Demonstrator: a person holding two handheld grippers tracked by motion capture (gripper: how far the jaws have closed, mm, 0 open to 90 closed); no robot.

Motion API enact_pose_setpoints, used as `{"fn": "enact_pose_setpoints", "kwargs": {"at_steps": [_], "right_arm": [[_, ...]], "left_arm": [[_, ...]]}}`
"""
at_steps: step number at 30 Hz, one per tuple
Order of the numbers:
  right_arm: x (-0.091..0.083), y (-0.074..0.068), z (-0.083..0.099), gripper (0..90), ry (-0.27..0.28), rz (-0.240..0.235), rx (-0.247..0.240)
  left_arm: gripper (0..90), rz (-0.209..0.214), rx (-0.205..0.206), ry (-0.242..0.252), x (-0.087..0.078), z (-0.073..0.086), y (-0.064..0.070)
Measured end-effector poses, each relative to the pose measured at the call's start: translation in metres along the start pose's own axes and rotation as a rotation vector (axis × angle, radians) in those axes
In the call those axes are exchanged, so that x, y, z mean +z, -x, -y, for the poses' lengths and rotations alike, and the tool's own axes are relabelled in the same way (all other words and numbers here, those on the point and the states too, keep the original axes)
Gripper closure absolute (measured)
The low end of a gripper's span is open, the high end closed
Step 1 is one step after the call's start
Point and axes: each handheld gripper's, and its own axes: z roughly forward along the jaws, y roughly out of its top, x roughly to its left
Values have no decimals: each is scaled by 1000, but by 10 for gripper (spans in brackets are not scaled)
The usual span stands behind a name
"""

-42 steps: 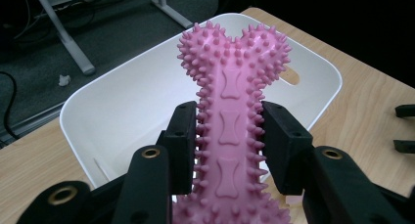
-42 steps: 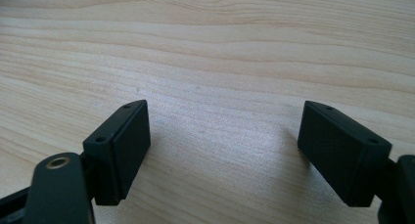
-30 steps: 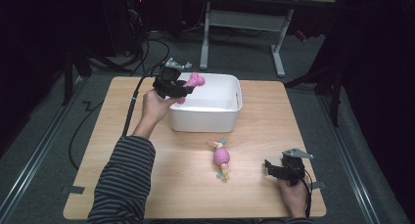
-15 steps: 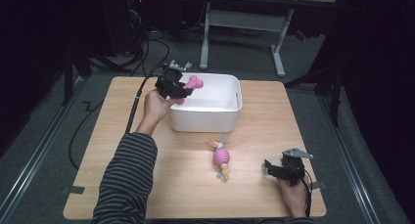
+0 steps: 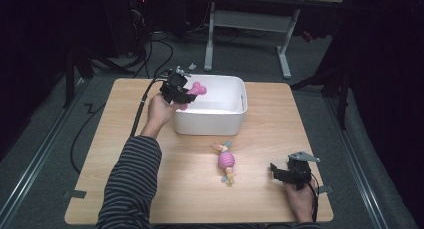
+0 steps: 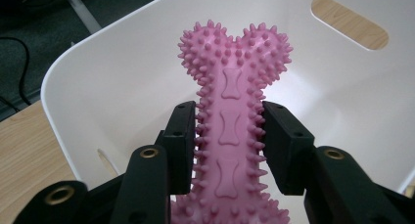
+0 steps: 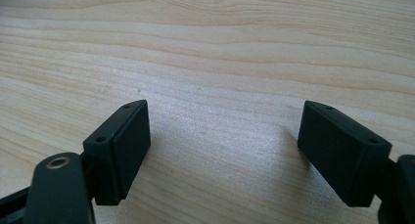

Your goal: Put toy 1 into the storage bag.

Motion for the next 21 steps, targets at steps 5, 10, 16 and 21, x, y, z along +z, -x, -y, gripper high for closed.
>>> {"fn": "enact_pose_setpoints", "kwargs": {"at_steps": [5, 10, 16, 21], "right_arm": [[0, 0, 0, 199, 0, 0, 1], [0, 0, 0, 199, 0, 0, 1], [0, 0, 0, 199, 0, 0, 1], [0, 0, 0, 199, 0, 0, 0]], "left_arm": [[580, -2, -5, -14, 2, 2, -1], [575, -5, -12, -33, 5, 4, -2], [548, -7, -33, -37, 5, 5, -3], [490, -25, -30, -20, -2, 3, -1]]}}
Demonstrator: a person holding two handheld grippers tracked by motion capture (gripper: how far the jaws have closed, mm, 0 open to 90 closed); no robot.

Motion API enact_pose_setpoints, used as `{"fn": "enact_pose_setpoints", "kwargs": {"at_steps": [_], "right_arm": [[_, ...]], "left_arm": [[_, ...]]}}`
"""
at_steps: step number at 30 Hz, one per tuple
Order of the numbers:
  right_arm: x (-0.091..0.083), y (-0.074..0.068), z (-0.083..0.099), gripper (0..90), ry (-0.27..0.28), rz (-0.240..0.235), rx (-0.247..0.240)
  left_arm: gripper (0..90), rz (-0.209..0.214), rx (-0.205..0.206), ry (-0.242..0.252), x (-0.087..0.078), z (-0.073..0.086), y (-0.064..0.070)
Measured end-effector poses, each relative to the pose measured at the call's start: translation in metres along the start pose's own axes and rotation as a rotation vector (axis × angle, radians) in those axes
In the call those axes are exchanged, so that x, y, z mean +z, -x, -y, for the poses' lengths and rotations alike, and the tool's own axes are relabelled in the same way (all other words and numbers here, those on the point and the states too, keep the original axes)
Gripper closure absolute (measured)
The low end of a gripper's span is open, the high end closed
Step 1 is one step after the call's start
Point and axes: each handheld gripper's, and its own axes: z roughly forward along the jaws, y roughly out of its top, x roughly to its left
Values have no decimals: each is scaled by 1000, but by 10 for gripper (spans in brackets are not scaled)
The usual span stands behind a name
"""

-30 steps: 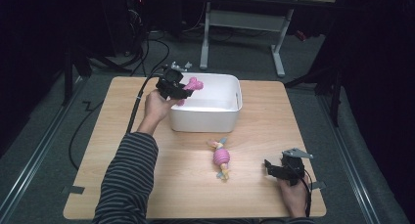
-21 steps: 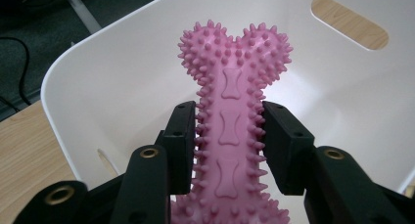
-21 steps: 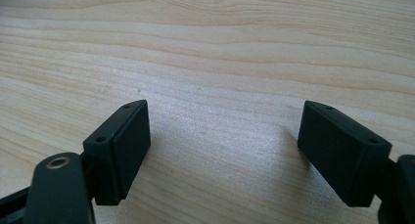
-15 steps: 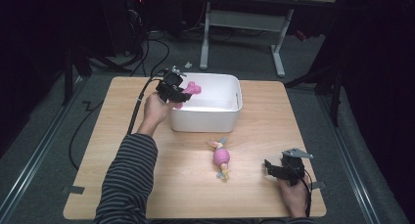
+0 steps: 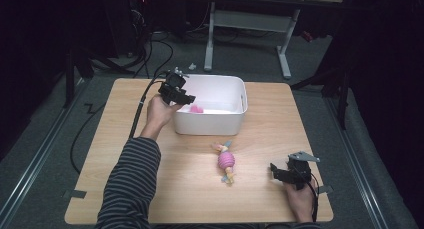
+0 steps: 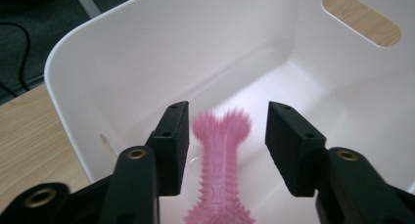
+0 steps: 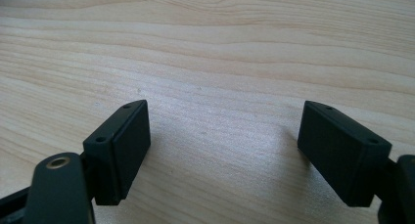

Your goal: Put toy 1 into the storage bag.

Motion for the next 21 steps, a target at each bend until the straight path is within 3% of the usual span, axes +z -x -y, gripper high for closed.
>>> {"fn": "enact_pose_setpoints", "kwargs": {"at_steps": [13, 16, 21], "right_arm": [[0, 0, 0, 199, -1, -2, 1], [0, 0, 0, 199, -1, -2, 1], [0, 0, 0, 200, -1, -2, 1]], "left_arm": [[371, 20, -11, 127, -35, 3, 4], [360, 40, -52, 150, -47, 7, 2], [360, 52, -66, 183, -60, 15, 0]]}}
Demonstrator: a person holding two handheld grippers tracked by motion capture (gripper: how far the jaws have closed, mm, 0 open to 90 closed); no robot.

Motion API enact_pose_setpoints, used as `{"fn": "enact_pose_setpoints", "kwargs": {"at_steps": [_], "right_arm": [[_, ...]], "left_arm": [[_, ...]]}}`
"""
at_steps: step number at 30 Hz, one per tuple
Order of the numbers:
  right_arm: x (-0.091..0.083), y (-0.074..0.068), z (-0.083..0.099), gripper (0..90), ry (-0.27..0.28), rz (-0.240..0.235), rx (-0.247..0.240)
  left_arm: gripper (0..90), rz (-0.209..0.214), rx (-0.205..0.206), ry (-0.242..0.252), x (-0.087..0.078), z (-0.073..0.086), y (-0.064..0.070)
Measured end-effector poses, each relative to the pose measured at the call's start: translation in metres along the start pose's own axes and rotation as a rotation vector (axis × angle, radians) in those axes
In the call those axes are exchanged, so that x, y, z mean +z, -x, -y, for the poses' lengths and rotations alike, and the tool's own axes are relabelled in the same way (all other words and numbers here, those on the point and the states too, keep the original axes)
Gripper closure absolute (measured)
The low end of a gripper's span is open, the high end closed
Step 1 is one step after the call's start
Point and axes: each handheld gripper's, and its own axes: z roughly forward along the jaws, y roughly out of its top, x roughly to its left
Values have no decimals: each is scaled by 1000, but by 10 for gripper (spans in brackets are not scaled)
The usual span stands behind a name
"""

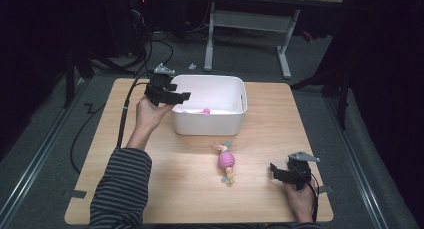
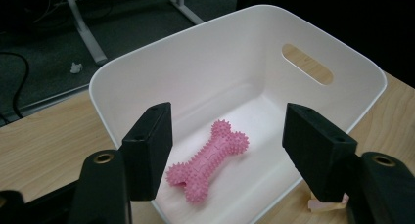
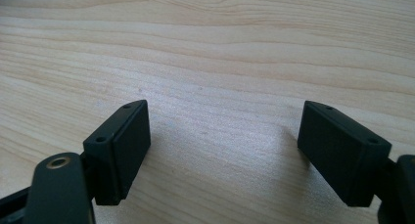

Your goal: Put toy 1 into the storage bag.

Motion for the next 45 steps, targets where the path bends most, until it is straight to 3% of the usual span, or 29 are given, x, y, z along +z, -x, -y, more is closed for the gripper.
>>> {"fn": "enact_pose_setpoints", "kwargs": {"at_steps": [10, 15, 19, 29, 45], "right_arm": [[0, 0, 0, 199, 0, 0, 0], [0, 0, 0, 199, -1, -1, 0], [0, 0, 0, 200, 0, 0, 0], [0, 0, 0, 199, 0, -1, 1], [0, 0, 0, 200, -1, -1, 1]], "left_arm": [[355, -7, -21, 34, -23, 12, -4], [343, -27, 4, 42, -36, 16, 2], [342, -27, 6, 66, -42, 21, 6], [342, -41, 11, 74, -54, 34, 10], [338, -70, -32, 67, -80, 67, 2]]}}
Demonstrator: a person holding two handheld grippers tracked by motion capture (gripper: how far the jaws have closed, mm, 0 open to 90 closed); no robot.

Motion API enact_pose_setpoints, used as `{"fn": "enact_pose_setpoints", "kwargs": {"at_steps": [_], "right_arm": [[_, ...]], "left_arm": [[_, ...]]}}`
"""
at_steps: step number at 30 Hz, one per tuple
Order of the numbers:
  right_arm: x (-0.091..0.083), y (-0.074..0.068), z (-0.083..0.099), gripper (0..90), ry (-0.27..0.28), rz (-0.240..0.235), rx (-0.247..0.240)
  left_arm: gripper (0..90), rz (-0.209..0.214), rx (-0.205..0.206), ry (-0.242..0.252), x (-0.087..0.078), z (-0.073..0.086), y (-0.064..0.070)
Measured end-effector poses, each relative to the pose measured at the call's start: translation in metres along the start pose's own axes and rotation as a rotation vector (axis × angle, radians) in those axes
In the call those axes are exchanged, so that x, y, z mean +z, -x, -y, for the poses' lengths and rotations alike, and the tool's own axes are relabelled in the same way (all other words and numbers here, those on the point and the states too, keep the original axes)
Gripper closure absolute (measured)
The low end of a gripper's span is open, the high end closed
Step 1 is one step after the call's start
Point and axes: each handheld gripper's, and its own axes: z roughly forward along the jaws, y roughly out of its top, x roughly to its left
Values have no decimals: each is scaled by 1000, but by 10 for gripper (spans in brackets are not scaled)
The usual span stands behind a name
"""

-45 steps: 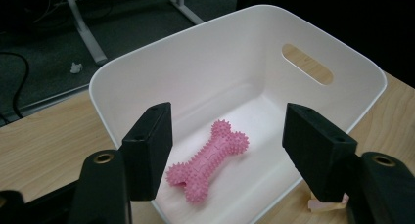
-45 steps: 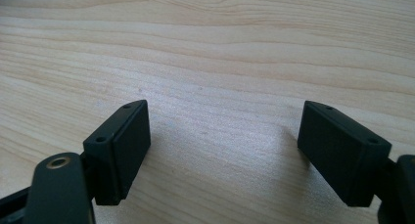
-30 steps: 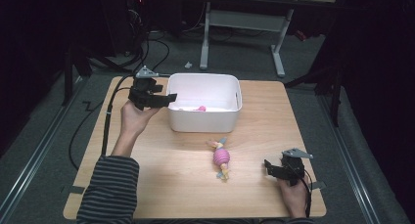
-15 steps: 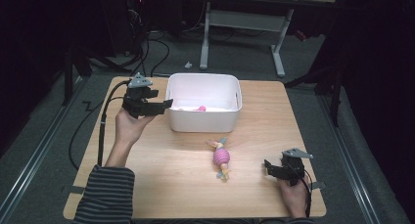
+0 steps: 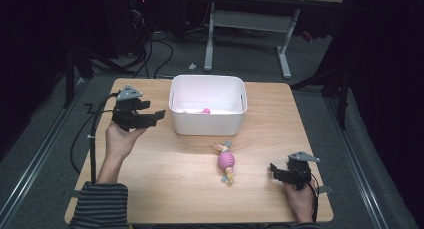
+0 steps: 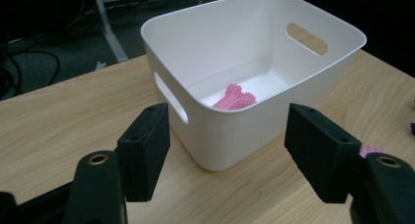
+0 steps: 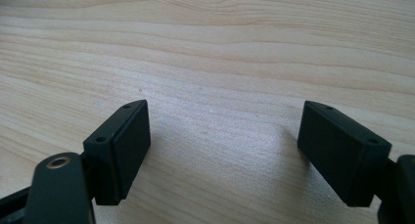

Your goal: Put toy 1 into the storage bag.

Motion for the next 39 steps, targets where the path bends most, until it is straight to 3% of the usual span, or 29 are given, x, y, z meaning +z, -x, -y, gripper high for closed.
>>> {"fn": "enact_pose_setpoints", "kwargs": {"at_steps": [7, 16, 23, 31, 39], "right_arm": [[0, 0, 0, 200, 1, 1, -2], [0, 0, 0, 200, 0, 1, 1], [0, 0, 0, 200, 1, 1, -1], [0, 0, 0, 200, 1, 1, -1], [0, 0, 0, 200, 0, 1, 1]], "left_arm": [[338, -3, -19, 20, -14, 15, -2], [338, -7, -25, 22, -20, 30, 1], [336, -2, -41, 21, -21, 48, 4], [329, 13, -93, 28, -19, 76, 3], [323, 9, -97, 20, -15, 90, 4]]}}
